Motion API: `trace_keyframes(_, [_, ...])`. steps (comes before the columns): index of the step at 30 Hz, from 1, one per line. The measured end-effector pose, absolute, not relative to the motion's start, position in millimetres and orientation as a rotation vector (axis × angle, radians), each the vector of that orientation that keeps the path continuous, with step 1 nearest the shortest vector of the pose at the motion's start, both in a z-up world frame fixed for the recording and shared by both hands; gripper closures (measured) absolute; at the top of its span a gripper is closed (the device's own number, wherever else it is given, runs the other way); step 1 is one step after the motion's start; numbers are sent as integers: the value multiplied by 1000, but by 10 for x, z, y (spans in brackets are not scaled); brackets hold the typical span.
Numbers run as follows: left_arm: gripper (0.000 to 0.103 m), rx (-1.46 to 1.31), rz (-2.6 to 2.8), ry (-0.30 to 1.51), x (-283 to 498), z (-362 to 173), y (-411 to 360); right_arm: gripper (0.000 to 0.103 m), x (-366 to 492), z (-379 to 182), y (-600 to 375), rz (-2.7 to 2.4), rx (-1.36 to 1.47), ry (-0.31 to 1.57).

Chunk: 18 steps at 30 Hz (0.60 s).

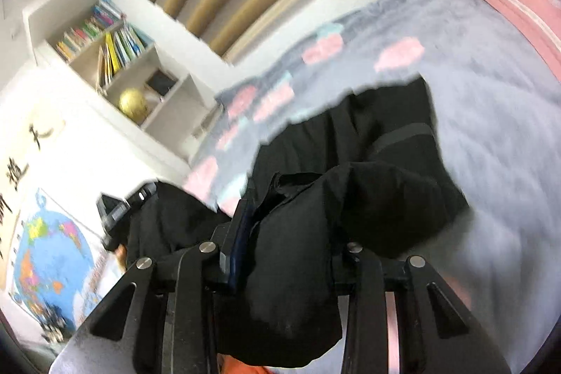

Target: Fold large clothes

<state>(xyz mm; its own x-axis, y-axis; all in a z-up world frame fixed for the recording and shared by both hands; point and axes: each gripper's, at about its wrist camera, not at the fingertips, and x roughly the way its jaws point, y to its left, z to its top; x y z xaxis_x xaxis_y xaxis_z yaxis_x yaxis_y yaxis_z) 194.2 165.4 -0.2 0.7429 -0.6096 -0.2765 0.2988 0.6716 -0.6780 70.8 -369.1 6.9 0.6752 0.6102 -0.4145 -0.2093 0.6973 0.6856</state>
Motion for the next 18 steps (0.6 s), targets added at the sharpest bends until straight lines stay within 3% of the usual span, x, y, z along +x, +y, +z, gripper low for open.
trace_keyframes(8, [92,-694,-383,549,3086,-145,1610,64,2002,116,-4035,382,785,638])
trace_keyframes(18, [89,-630,-234,869,4161,-1289,1264,64,3197,-1041,-4072,178,802,902])
